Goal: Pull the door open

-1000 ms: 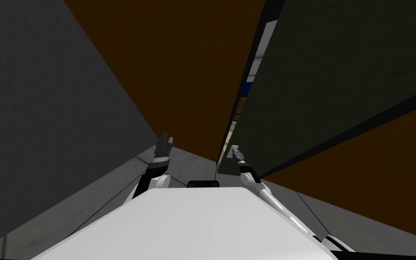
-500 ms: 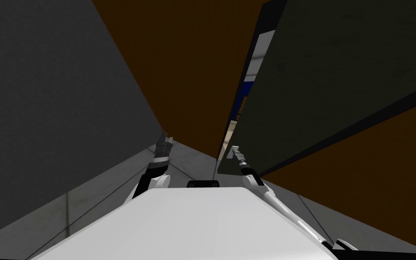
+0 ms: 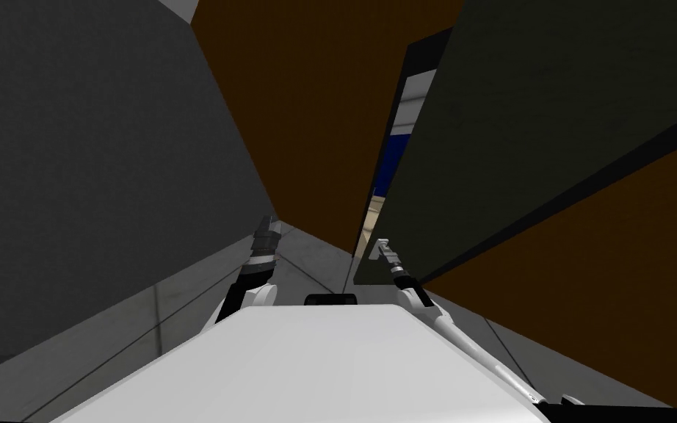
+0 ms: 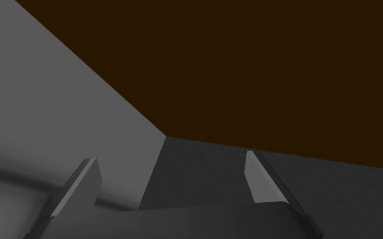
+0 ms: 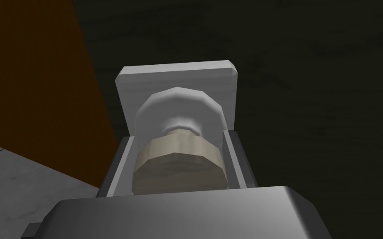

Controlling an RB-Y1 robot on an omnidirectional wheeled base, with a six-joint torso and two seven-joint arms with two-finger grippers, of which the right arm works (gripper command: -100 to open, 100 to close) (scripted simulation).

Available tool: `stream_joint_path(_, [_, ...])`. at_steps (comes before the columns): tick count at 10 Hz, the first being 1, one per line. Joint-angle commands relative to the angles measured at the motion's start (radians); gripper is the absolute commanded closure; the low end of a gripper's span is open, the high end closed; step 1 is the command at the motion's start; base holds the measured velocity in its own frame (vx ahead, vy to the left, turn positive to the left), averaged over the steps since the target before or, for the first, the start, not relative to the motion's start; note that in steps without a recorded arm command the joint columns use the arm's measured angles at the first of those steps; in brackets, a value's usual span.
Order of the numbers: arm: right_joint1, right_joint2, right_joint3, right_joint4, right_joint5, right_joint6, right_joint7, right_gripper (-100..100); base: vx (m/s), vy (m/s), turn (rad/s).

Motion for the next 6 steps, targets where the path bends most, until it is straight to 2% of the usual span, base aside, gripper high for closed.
stream_joint_path(1, [0.002,-0.012,0.016,0.000,0.007,-0.015,-0.017,100,-0.249,-0.065,0.170])
stream_joint_path(6, [0.010,-0.058,0.053,-0.003,0.021,-0.055,-0.062,100,-0.207,-0.093,0.141])
